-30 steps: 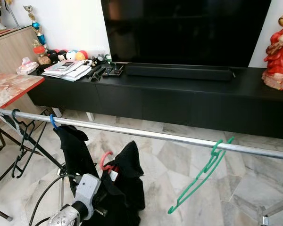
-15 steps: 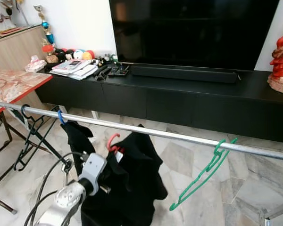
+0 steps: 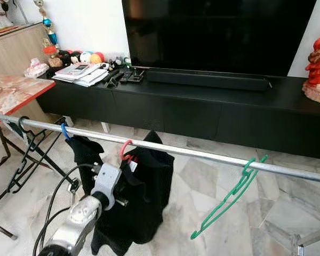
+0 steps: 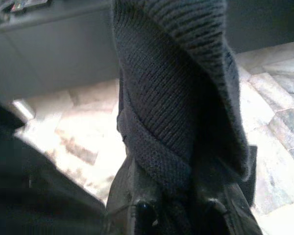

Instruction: Hang hanger

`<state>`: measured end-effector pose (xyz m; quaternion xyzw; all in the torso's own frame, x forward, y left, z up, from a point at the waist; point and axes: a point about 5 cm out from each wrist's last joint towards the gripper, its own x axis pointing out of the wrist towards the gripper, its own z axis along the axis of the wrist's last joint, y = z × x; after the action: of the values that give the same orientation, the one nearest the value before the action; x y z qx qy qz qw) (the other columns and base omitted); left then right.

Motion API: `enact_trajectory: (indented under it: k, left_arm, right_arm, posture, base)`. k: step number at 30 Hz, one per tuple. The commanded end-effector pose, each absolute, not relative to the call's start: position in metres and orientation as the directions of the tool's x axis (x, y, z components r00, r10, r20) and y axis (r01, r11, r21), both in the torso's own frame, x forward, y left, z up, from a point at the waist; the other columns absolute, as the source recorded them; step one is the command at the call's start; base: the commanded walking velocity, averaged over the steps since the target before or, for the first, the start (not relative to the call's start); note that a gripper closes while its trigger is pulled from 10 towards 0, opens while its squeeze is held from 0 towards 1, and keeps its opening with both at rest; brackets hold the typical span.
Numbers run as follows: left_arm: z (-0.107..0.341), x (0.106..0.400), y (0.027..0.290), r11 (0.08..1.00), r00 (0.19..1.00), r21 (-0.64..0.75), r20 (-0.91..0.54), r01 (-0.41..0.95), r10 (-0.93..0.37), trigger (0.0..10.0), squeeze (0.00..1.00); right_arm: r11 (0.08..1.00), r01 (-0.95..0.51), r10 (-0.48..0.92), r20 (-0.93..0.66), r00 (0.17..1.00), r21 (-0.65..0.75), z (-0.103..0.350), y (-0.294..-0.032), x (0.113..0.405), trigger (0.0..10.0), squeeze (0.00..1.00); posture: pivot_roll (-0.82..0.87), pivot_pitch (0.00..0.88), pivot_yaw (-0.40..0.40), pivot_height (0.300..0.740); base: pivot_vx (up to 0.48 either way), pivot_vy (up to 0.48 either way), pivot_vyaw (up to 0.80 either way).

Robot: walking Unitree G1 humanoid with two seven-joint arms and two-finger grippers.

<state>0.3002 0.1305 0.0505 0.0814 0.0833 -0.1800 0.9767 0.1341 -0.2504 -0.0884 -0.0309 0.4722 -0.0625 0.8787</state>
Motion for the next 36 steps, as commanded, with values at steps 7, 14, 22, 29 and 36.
enact_trajectory:
  k: [7,14,22,29,36]
  left_arm:
    - [0.044,0.269,0.151,0.965,0.963,0.1,-0.148,0.241,-0.225,10.0,0.0]
    - [0.039,0.256,0.158,0.976,0.968,0.073,-0.167,0.203,-0.189,10.0,0.0]
    - [0.041,0.249,0.156,0.978,0.968,0.066,-0.169,0.199,-0.186,10.0,0.0]
    - [0.041,0.248,0.151,0.973,0.962,0.058,-0.174,0.222,-0.209,10.0,0.0]
    - [0.043,0.25,0.149,0.97,0.96,0.058,-0.173,0.235,-0.222,10.0,0.0]
  right_arm:
    - [0.991,0.067,-0.133,-0.83,0.542,-0.115,-0.089,-0.25,0.132,10.0,0.0]
    - [0.991,0.063,-0.131,-0.831,0.541,-0.115,-0.089,-0.25,0.132,10.0,0.0]
    - [0.991,0.065,-0.131,-0.832,0.54,-0.114,-0.09,-0.249,0.131,10.0,0.0]
    - [0.992,0.06,-0.127,-0.834,0.537,-0.113,-0.09,-0.249,0.13,10.0,0.0]
    - [0.992,0.061,-0.126,-0.835,0.536,-0.11,-0.091,-0.248,0.129,10.0,0.0]
  posture:
    - [-0.03,0.016,0.056,0.74]
    - [-0.03,0.001,0.06,0.74]
    - [-0.03,0.0,0.065,0.74]
    - [-0.03,0.0,0.068,0.74]
    - [-0.03,0.0,0.073,0.74]
  base:
    - [0.0,0.0,0.0]
    - [0.0,0.0,0.0]
    - [0.137,0.0,0.0]
    - [0.294,0.0,0.0]
    - [0.333,0.0,0.0]
